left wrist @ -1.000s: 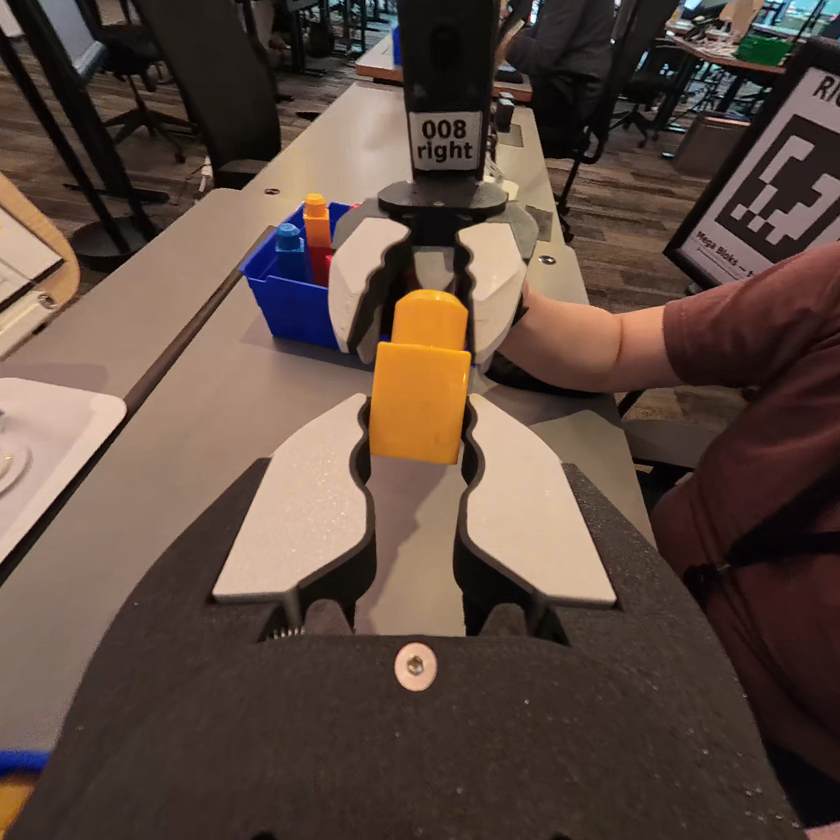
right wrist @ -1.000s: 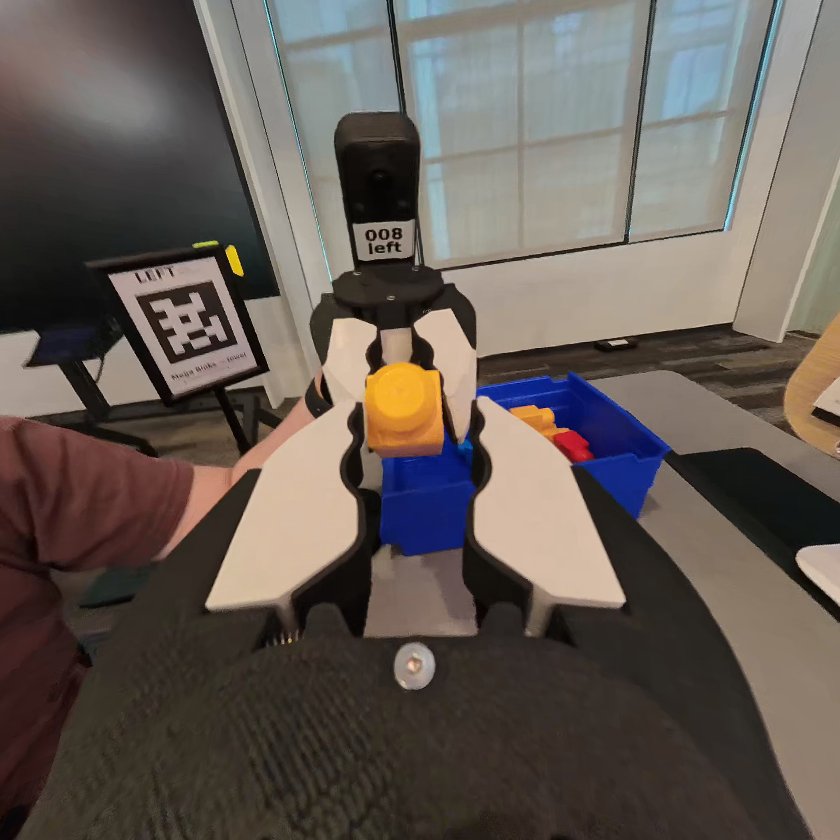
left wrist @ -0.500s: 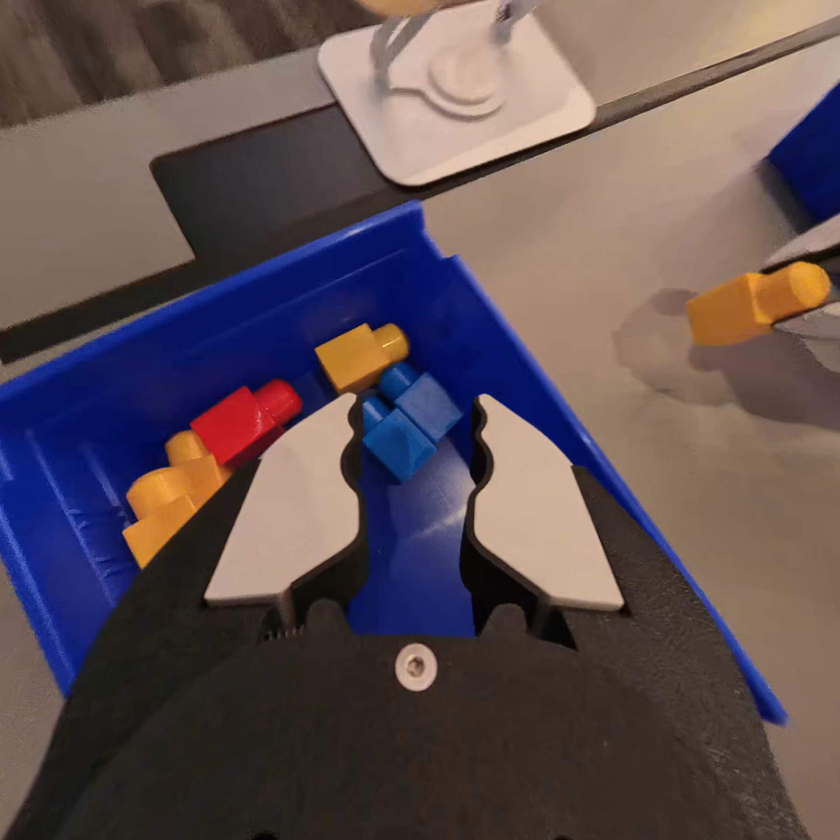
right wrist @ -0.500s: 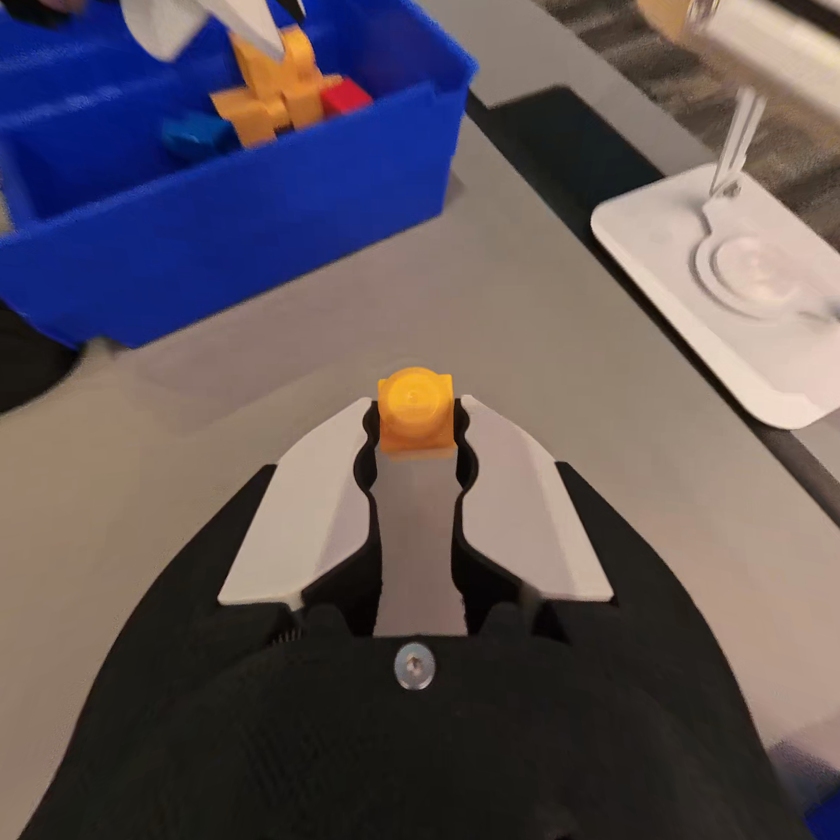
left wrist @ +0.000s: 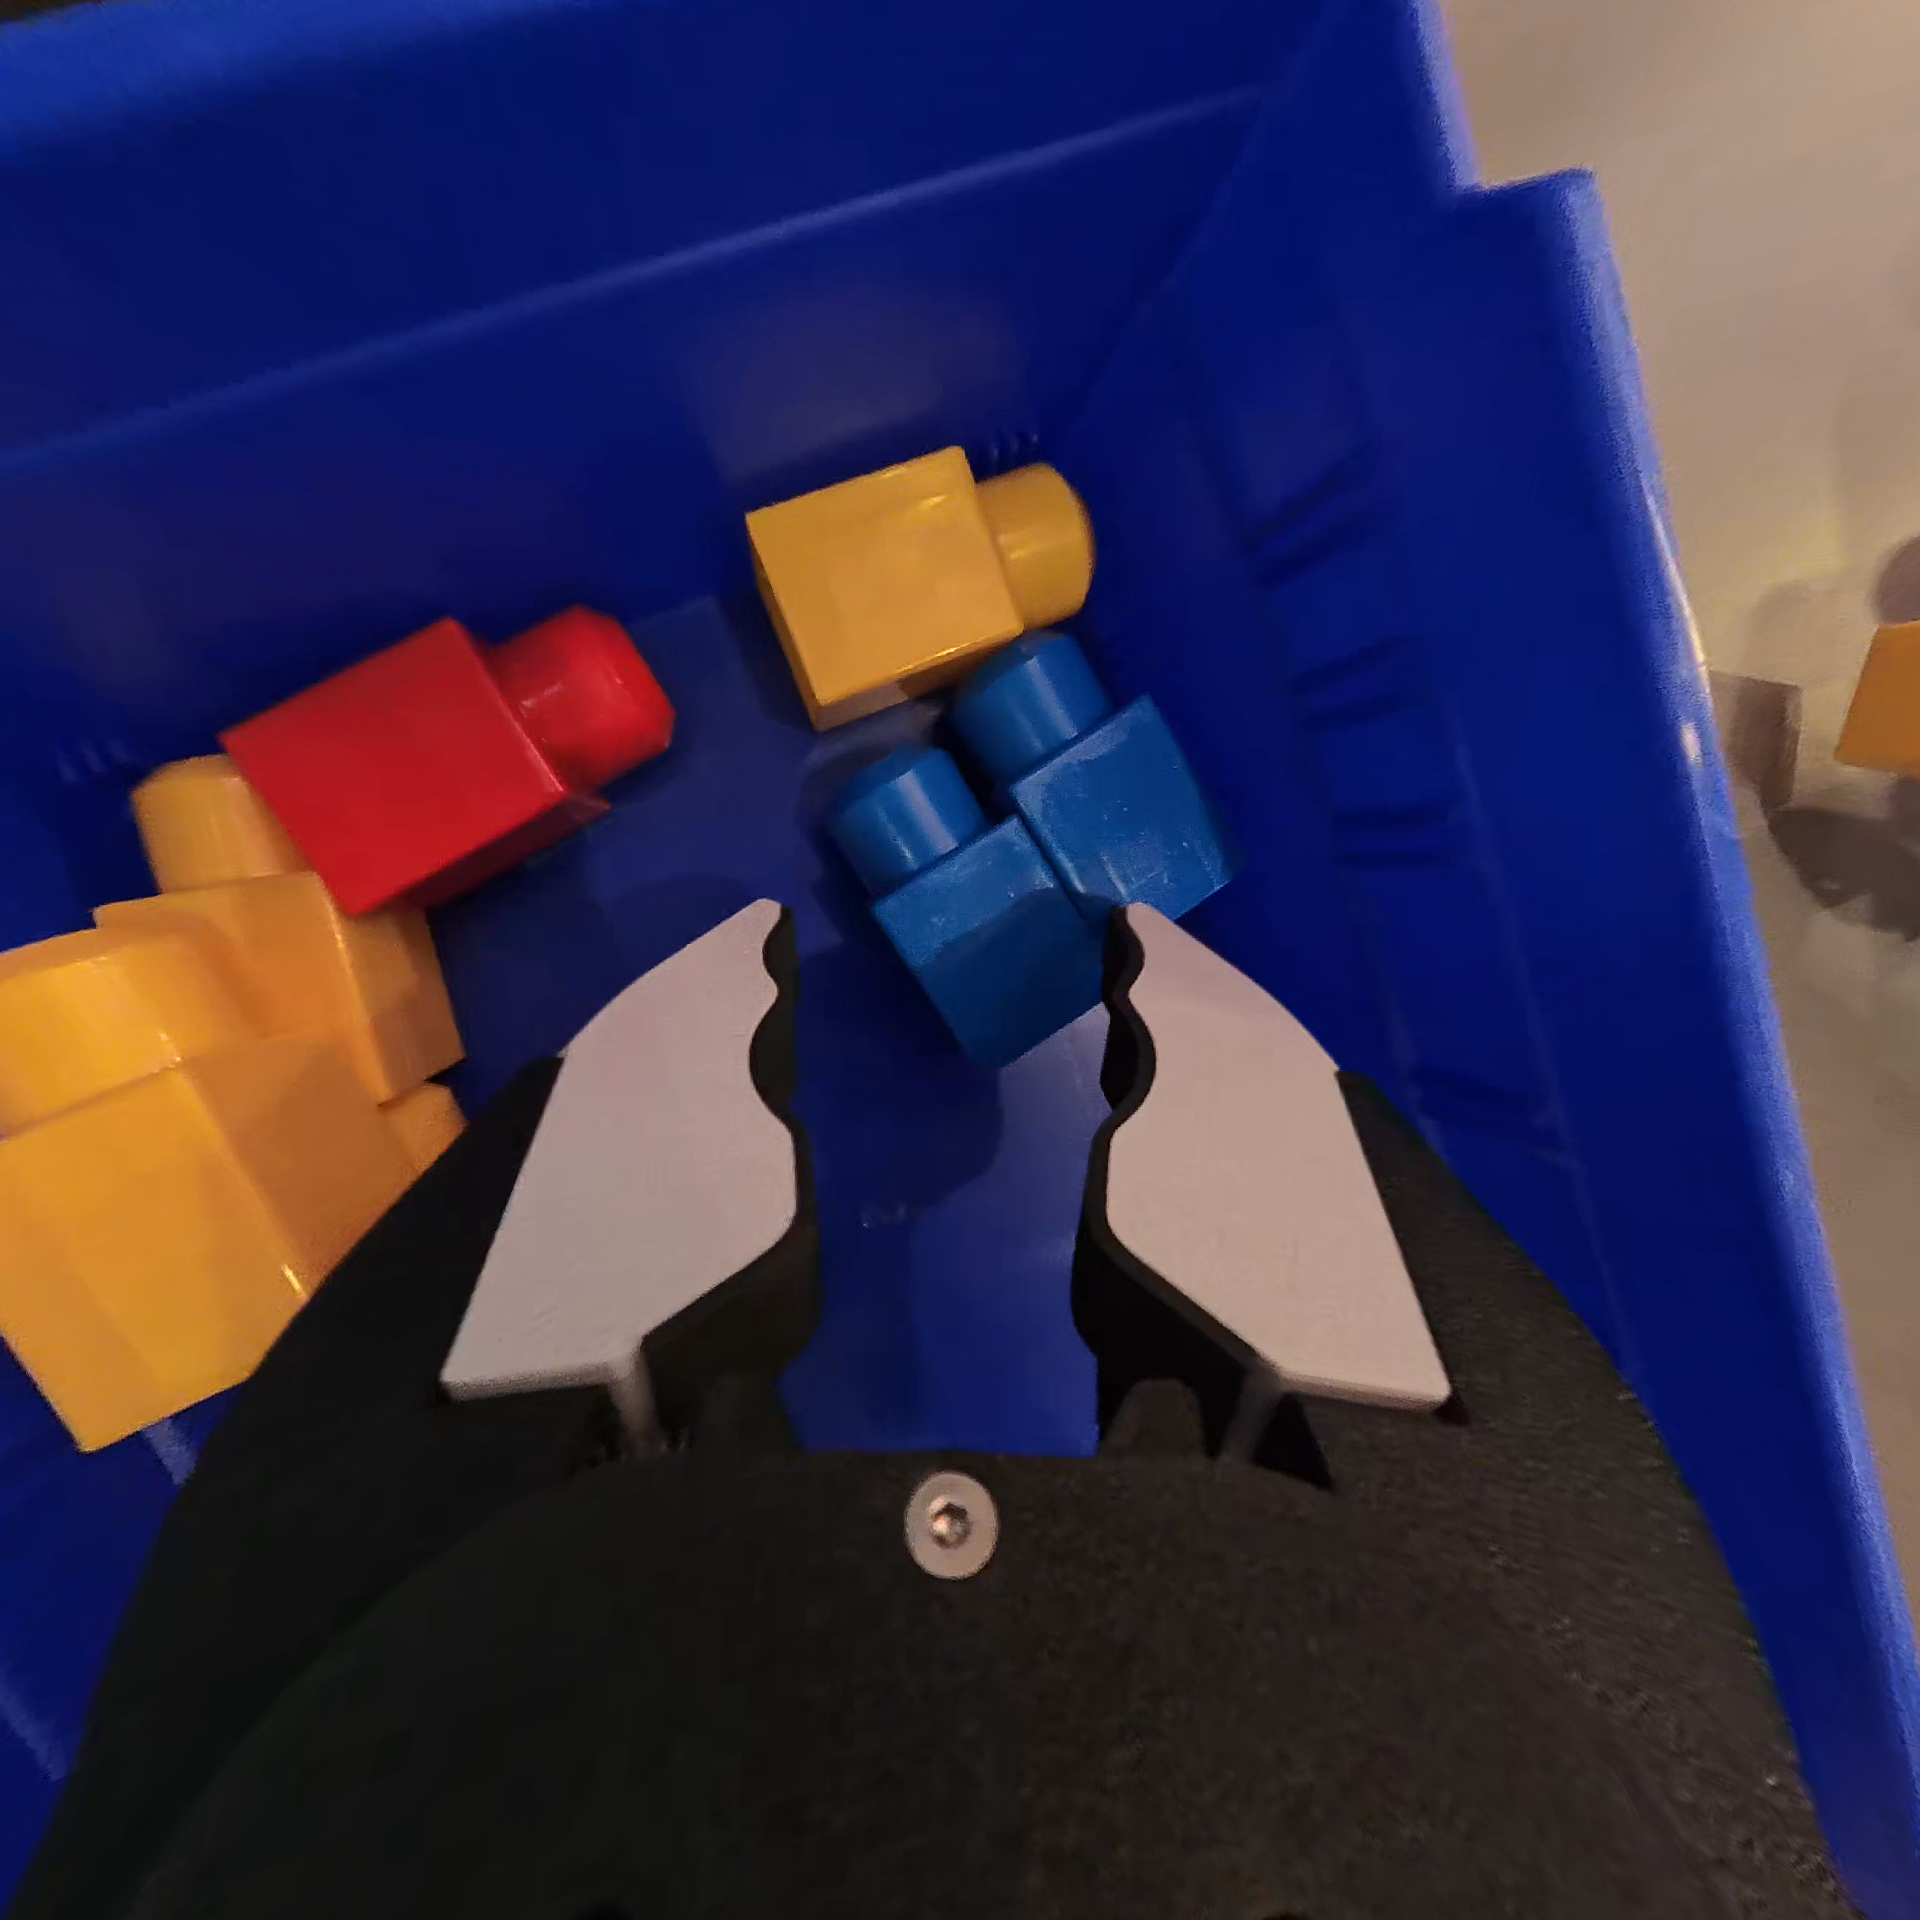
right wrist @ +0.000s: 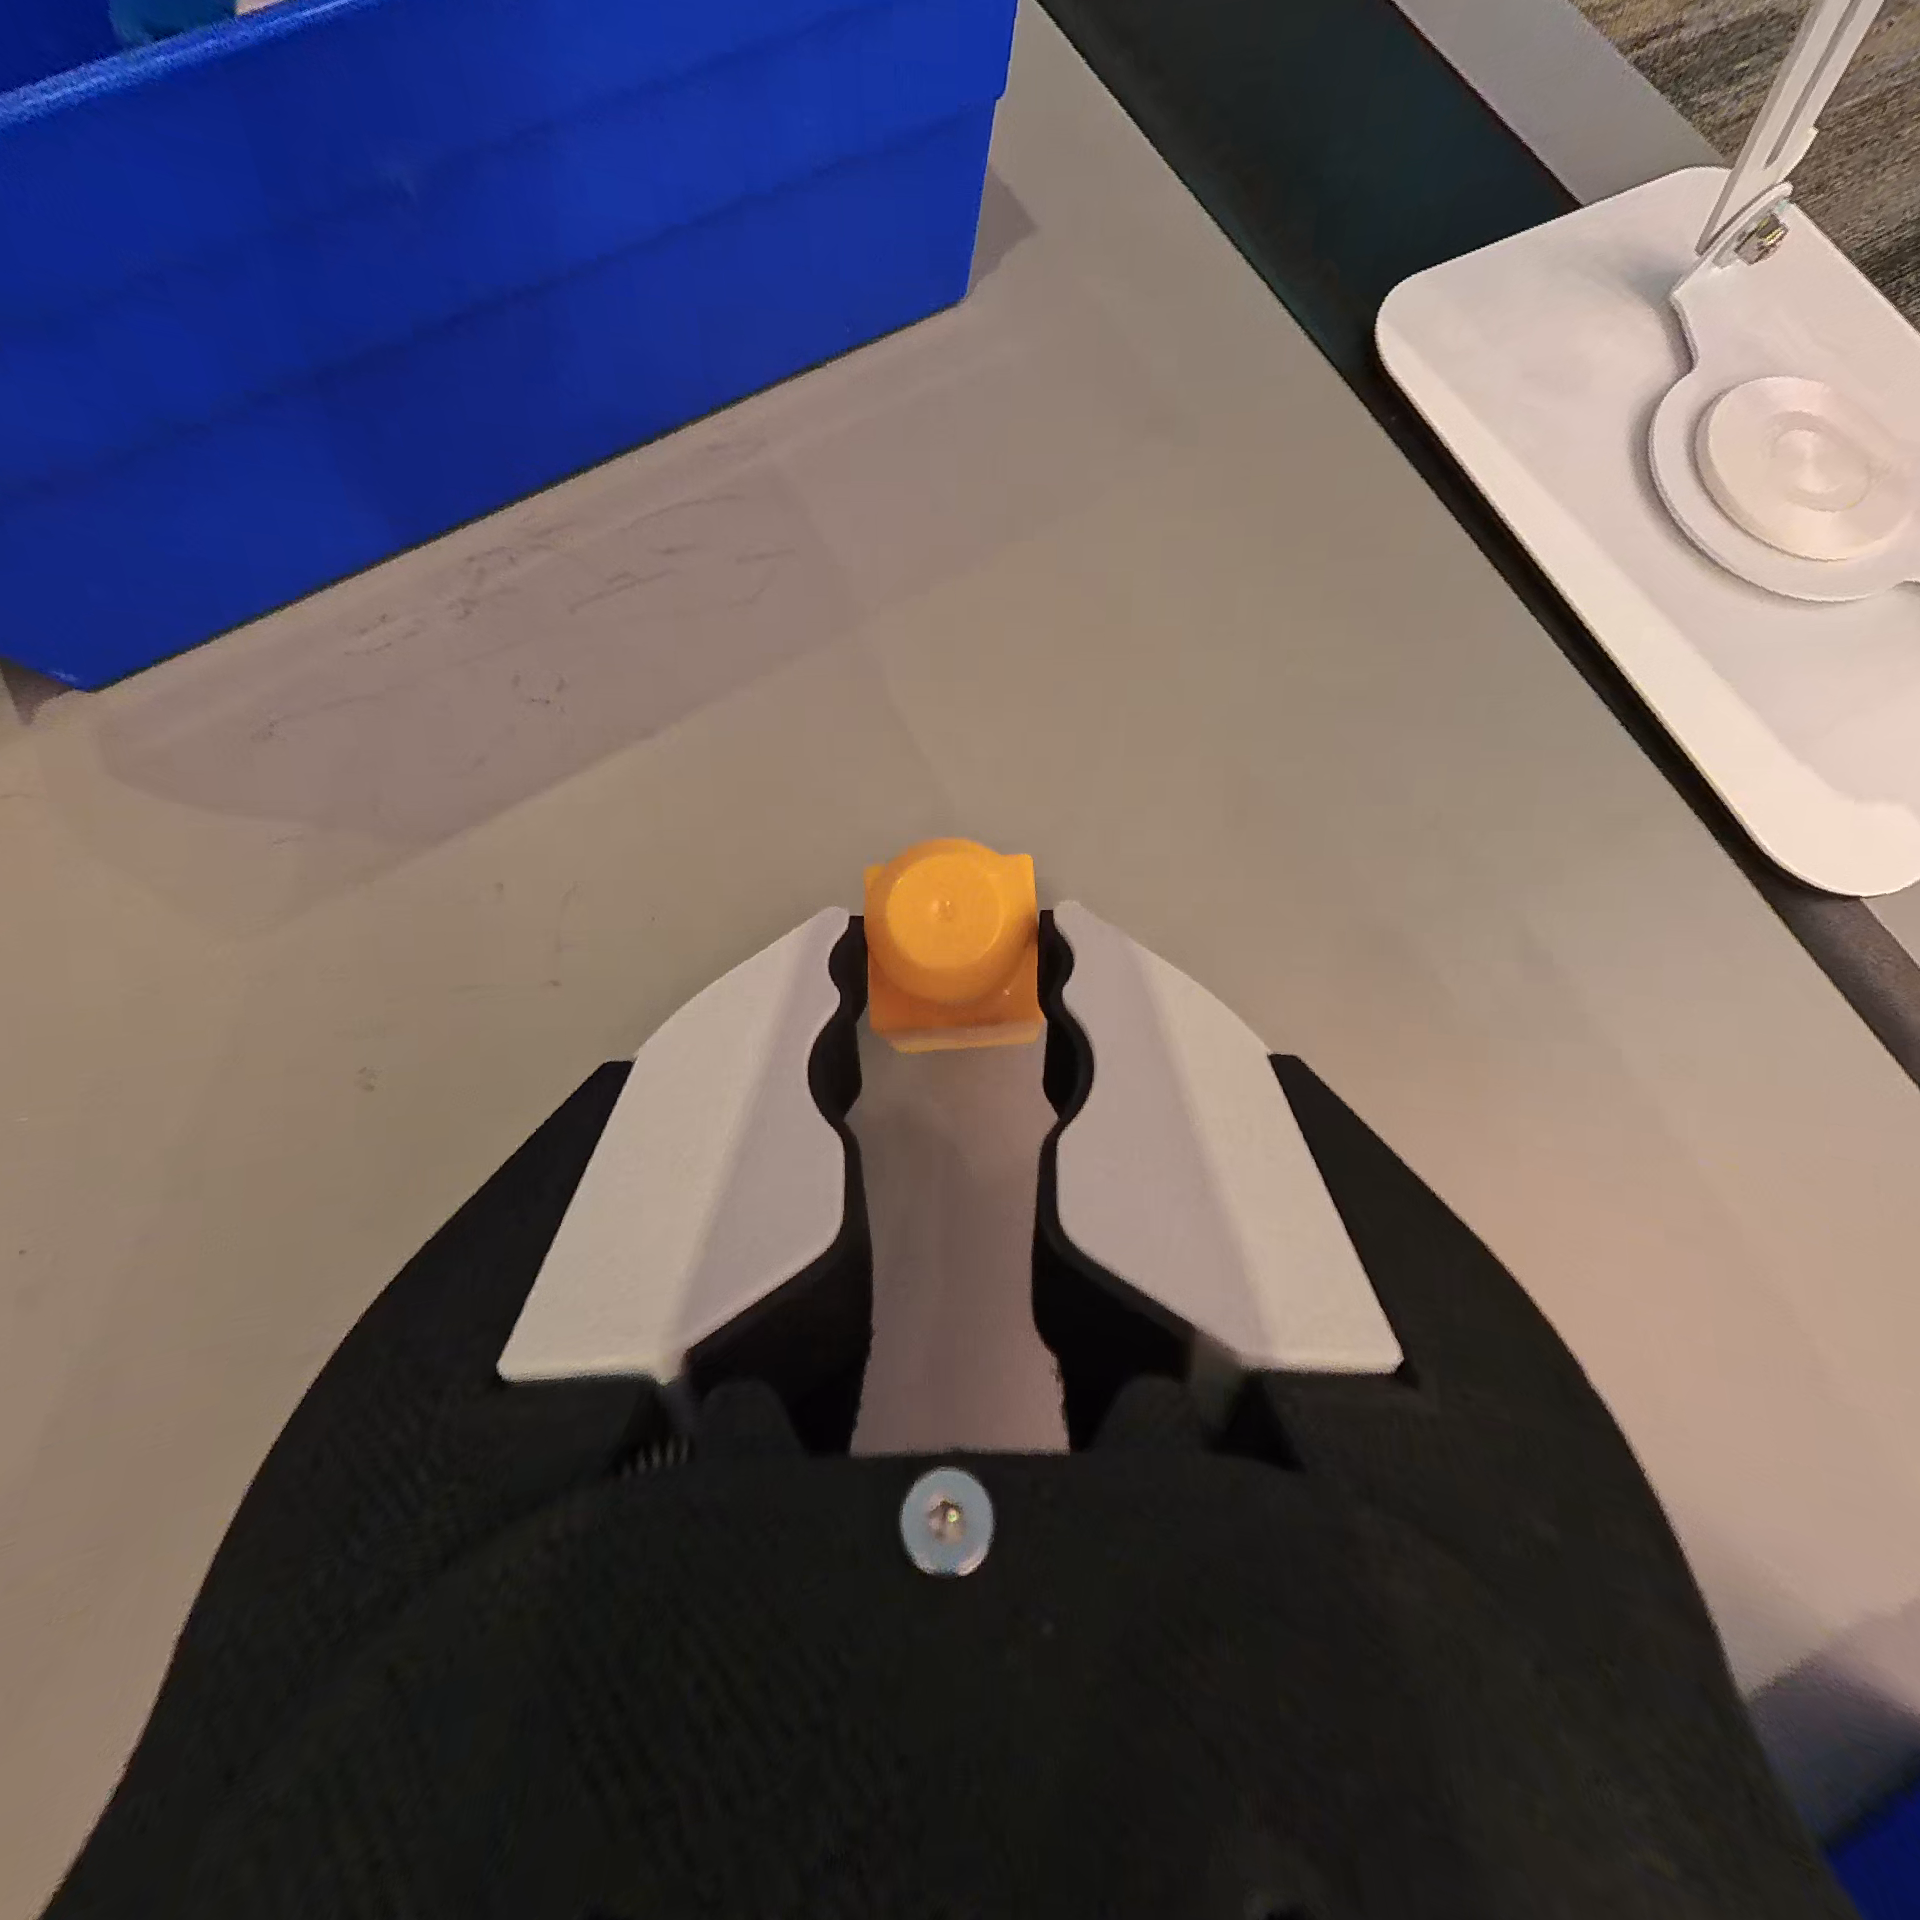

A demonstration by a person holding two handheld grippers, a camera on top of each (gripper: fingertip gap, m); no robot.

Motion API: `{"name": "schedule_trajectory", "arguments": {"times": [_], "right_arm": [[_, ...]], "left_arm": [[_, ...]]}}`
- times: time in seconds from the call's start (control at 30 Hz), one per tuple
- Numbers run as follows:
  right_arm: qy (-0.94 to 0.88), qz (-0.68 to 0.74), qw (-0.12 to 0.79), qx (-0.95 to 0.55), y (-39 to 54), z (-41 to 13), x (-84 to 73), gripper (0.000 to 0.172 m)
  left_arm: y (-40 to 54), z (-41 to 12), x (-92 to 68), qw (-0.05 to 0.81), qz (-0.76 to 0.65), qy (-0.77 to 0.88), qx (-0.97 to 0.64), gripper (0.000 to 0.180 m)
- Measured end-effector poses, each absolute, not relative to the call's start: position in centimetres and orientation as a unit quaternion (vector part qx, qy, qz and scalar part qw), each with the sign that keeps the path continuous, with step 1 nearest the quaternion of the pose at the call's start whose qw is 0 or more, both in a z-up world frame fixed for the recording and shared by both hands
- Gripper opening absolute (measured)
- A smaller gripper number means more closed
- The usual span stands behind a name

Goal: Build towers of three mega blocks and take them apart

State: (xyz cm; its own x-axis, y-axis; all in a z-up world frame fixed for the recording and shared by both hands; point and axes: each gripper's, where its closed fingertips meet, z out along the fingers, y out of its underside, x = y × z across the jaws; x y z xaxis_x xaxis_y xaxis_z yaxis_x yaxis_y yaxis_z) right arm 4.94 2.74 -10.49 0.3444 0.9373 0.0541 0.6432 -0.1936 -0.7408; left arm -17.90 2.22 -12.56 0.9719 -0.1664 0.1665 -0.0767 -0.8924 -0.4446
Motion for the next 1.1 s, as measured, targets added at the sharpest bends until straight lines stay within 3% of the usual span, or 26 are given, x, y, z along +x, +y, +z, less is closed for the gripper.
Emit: {"name": "schedule_trajectory", "arguments": {"times": [0.17,0.4,0.5,0.67,0.9,1.1], "right_arm": [[-0.541,0.199,0.34,-0.743,2.6,-11.0,5.0,0.032],[-0.547,0.194,0.331,-0.744,2.6,-11.4,5.1,0.032],[-0.548,0.196,0.328,-0.744,2.5,-11.6,5.1,0.032],[-0.549,0.201,0.324,-0.744,2.5,-11.8,5.0,0.032],[-0.552,0.204,0.319,-0.742,2.2,-11.8,4.9,0.032],[-0.557,0.206,0.314,-0.741,1.8,-11.8,4.8,0.032]], "left_arm": [[1.7,-12.6,-18.0,0.212,-0.121,0.053,-0.968,0.051],[-0.4,-15.1,-22.1,0.136,-0.004,0.064,-0.989,0.041],[0.4,-14.0,-20.7,0.167,-0.039,0.074,-0.982,0.044],[2.3,-11.1,-21.7,0.252,0.06,0.175,-0.95,0.047],[3.6,-8.6,-19.2,0.363,0.08,0.327,-0.869,0.046],[2.0,-10.6,-19.5,0.287,0.062,0.382,-0.876,0.056]]}}
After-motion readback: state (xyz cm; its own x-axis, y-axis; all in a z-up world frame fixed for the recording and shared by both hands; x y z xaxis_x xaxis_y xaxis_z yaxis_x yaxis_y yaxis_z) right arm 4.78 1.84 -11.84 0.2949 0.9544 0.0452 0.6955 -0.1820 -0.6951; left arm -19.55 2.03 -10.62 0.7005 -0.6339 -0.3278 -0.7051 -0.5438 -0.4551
